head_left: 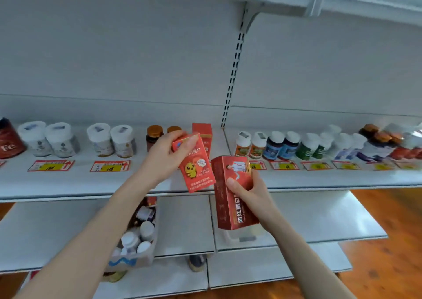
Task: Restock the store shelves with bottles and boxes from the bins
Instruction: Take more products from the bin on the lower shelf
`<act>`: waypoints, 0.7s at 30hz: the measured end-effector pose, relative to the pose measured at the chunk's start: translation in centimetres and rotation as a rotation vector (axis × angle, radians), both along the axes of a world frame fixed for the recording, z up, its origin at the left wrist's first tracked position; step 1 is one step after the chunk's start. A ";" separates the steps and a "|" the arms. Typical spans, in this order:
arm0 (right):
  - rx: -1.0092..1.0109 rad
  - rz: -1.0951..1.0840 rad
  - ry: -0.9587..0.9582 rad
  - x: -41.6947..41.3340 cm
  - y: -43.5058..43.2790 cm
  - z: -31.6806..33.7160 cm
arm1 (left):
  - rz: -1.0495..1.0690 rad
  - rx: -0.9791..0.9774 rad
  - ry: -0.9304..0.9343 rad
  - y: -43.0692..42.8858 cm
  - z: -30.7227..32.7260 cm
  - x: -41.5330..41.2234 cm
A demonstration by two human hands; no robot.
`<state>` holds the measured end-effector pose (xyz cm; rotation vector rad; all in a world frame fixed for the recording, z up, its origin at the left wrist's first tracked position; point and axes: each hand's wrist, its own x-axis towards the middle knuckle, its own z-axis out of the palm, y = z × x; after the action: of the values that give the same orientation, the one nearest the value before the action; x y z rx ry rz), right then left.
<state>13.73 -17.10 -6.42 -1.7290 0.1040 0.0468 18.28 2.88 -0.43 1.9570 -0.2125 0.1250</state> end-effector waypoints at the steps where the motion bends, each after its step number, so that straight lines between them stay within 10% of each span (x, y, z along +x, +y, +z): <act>1: 0.014 -0.016 -0.007 0.1 -0.7 0.1 | -0.016 -0.007 0.013 -0.6 0.4 0.7; 21: -0.021 -0.101 0.074 0.4 -5.8 -1.6 | -0.236 0.546 -0.186 -7.1 3.9 13.6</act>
<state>14.08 -22.93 -7.99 -1.7408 0.2475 0.0353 31.91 -4.27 3.51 2.4419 -0.6534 0.1002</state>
